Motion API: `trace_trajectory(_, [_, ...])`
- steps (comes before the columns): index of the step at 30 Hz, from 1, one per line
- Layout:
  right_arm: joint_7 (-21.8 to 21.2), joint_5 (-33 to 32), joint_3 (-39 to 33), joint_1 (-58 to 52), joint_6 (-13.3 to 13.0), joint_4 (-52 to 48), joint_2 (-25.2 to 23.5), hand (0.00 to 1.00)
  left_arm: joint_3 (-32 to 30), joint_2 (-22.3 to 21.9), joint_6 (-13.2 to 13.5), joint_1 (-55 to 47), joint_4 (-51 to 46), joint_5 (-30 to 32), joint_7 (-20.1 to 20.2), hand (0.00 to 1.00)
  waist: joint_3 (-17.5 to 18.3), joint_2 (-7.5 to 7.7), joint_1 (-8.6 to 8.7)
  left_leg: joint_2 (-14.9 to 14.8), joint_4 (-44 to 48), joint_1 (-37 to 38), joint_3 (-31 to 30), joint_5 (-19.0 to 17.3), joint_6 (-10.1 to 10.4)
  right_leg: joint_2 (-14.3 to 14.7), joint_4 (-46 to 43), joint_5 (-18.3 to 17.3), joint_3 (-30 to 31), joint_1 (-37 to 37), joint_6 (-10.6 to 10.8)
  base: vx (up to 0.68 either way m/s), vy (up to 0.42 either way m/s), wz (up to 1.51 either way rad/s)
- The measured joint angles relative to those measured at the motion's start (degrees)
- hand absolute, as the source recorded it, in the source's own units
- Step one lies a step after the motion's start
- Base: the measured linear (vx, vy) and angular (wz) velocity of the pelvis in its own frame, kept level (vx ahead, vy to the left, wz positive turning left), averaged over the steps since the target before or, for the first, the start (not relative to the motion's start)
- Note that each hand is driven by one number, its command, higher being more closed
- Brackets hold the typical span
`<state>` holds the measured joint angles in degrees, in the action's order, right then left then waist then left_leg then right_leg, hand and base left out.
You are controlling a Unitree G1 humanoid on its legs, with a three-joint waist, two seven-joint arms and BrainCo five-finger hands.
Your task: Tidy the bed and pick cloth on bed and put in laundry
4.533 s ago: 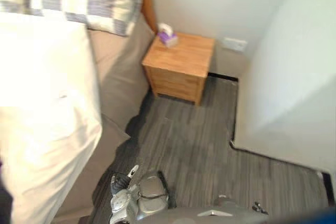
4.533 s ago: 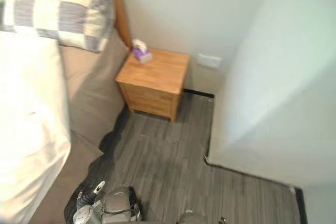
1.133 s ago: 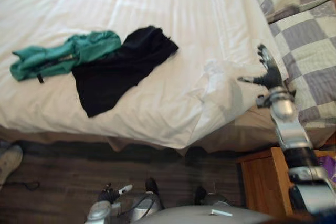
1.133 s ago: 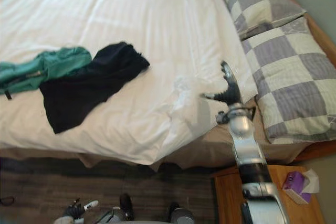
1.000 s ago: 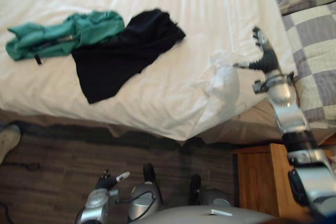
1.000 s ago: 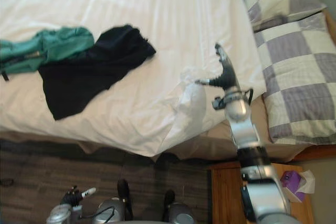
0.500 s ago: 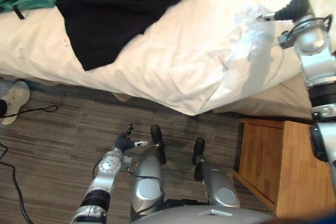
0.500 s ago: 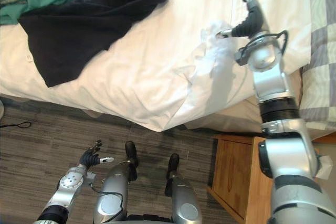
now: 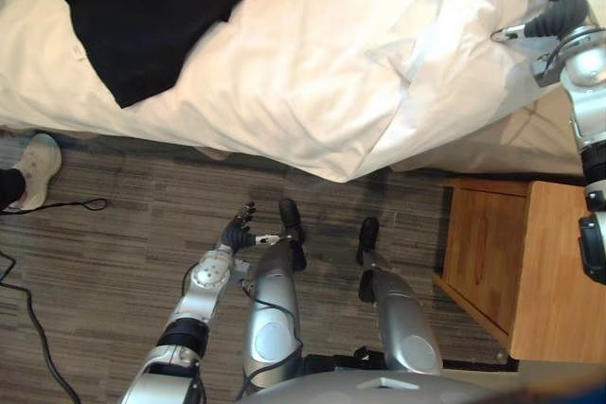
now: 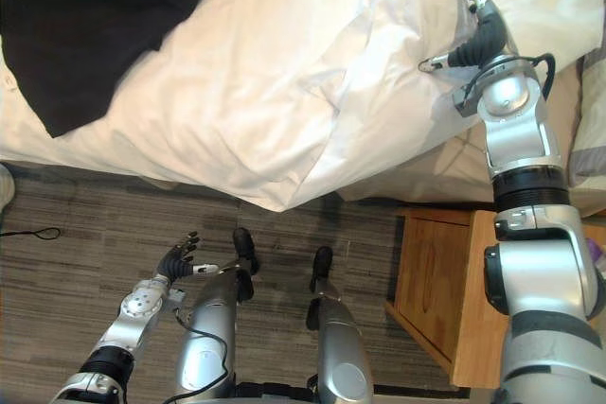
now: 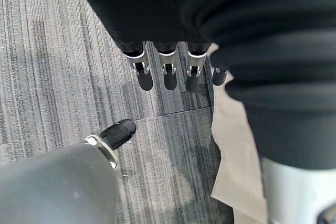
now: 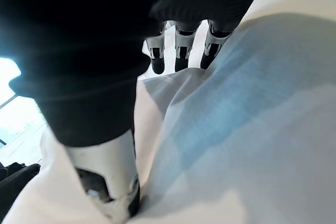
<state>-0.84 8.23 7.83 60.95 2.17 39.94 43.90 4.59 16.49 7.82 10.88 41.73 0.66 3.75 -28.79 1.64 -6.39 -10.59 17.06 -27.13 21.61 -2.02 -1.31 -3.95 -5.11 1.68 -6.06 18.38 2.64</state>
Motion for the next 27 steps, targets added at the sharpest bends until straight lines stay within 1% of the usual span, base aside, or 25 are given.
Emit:
trace_trajectory(1, [0.1, 0.1, 0.5, 0.1, 0.0, 0.1, 0.0, 1.0, 0.0, -0.3, 0.0, 0.3, 0.5, 0.0, 0.0, 0.0, 0.0, -0.08, 0.02, 0.1, -0.1, -0.3, 0.0, 0.1, -0.1, -0.1, 0.0, 0.0, 0.0, 0.3, 0.0, -0.03, -0.032, 0.04])
trace_trajectory(4, [0.0, 1.7, 1.0, 0.4, 0.0, 1.3, -0.2, 1.0, 1.7, -0.5, 0.0, 0.6, 0.7, 0.0, 0.1, 0.0, 0.0, -0.5, 0.03, 0.7, -1.4, -0.6, -0.2, 1.1, -0.3, -0.4, -0.1, 0.0, -0.6, 1.0, 0.0, -0.02, -0.033, 0.09])
trace_trajectory(8, [-0.1, 4.5, 2.4, 3.4, 0.9, 2.6, -0.2, 1.0, 4.0, -1.7, 0.1, 1.5, 2.5, -0.1, 0.1, 0.0, 0.2, -2.09, 0.41, 1.8, -4.1, -0.5, -0.3, 2.9, -0.5, -1.0, -0.1, 0.0, -1.1, 1.8, 0.0, -0.02, -0.026, 0.09])
trace_trajectory(12, [0.8, 3.9, 4.3, 4.3, 2.0, 2.9, -0.3, 1.0, 4.4, -1.9, 0.1, 1.5, 2.6, 0.0, 0.1, 0.0, 0.4, -2.55, 0.56, 2.2, -6.3, 0.2, -0.2, 4.5, -0.3, -1.1, -0.2, 0.0, -1.2, 2.1, 0.0, -0.01, -0.015, 0.02])
trace_trajectory(13, [1.1, 2.9, 4.3, 4.3, 2.2, 3.0, -0.3, 1.0, 4.5, -2.1, 0.1, 1.5, 2.6, 0.0, 0.1, 0.0, 0.5, -2.85, 0.57, 2.3, -6.6, 0.2, -0.2, 4.6, -0.3, -1.1, -0.2, 0.0, -1.3, 2.1, 0.0, -0.01, -0.026, 0.05])
trace_trajectory(14, [1.7, -0.1, 4.2, 4.3, 2.8, 3.3, -0.4, 1.0, 4.5, -2.5, 0.2, 1.6, 2.5, 0.0, 0.1, 0.0, 0.8, -3.26, 0.7, 2.5, -7.2, 0.5, -0.2, 5.1, -0.2, -1.1, -0.3, 0.0, -1.4, 2.1, 0.0, 0.0, 0.0, 0.0])
trace_trajectory(15, [2.1, -1.7, 4.2, 4.3, 3.1, 3.5, -0.4, 1.0, 4.6, -2.6, 0.3, 1.6, 2.5, 0.0, 0.1, 0.0, 0.9, -3.51, 0.69, 2.5, -7.5, 0.7, -0.2, 5.2, -0.2, -1.1, -0.3, 0.0, -1.4, 2.1, 0.0, 0.0, 0.0, 0.0])
trace_trajectory(17, [4.8, -7.6, 3.8, 3.6, 3.1, 4.0, -0.8, 1.0, 5.1, -2.7, 0.3, 1.5, 2.4, 0.0, 0.1, 0.0, 1.4, -4.35, 0.69, 2.5, -8.1, 1.4, 0.0, 5.6, -0.3, -1.1, -0.5, 0.0, -1.2, 1.9, 0.0, -0.02, -0.023, -0.04])
trace_trajectory(18, [5.4, -9.2, 3.4, 3.2, 3.0, 3.9, -1.0, 1.0, 5.1, -2.7, 0.3, 1.5, 2.3, 0.0, 0.1, 0.0, 1.5, -4.46, 0.72, 2.5, -8.1, 1.6, 0.1, 5.6, -0.2, -1.1, -0.6, 0.0, -1.2, 1.7, 0.0, -0.02, -0.02, -0.09])
trace_trajectory(20, [6.8, -13.7, -1.6, 0.2, 2.3, 3.1, -2.6, 1.0, 5.0, -2.7, 0.2, 1.2, 1.7, 0.1, 0.1, 0.0, 1.5, -4.55, 1.08, 2.5, -8.3, 2.9, 0.3, 5.6, -0.2, -1.1, -0.6, 0.0, -1.0, 0.7, 0.0, -0.03, -0.017, -0.07])
trace_trajectory(21, [7.1, -14.4, -2.8, -0.9, 2.1, 2.3, -2.6, 1.0, 5.0, -2.7, 0.2, 1.2, 1.2, 0.3, 0.1, 0.0, 1.5, -4.56, 1.17, 2.5, -8.3, 3.1, 0.3, 5.6, -0.2, -1.1, -0.6, 0.0, -1.0, 0.5, 0.0, -0.03, -0.01, -0.04])
trace_trajectory(23, [8.2, -17.4, -7.2, -4.8, 0.6, -1.1, -2.7, 1.0, 4.9, -2.7, 0.1, 0.7, 0.0, 1.4, 0.2, 0.0, 1.6, -4.52, 1.83, 2.3, -8.3, 3.6, 1.2, 5.6, -0.2, -1.2, -0.6, 0.1, -0.5, 0.4, 0.1, -0.03, -0.009, -0.09])
trace_trajectory(24, [8.3, -18.2, -8.2, -5.8, 0.4, -2.0, -2.9, 1.0, 4.9, -2.7, 0.0, 0.5, 0.0, 1.8, 0.2, 0.0, 1.6, -4.51, 2.11, 2.2, -8.3, 3.8, 1.5, 5.5, -0.3, -1.2, -0.6, 0.1, -0.3, 0.3, 0.2, -0.03, -0.007, -0.18])
trace_trajectory(27, [8.3, -22.7, -13.0, -12.3, -1.9, -7.2, -3.5, 1.0, 4.3, -2.8, -0.1, -1.5, -0.1, 3.3, 0.2, 0.0, 1.6, -4.38, 3.08, 2.0, -8.0, 5.8, 2.8, 4.8, -0.2, -1.3, -0.2, 0.3, 1.1, -1.1, 0.4, -0.01, 0.002, -0.26])
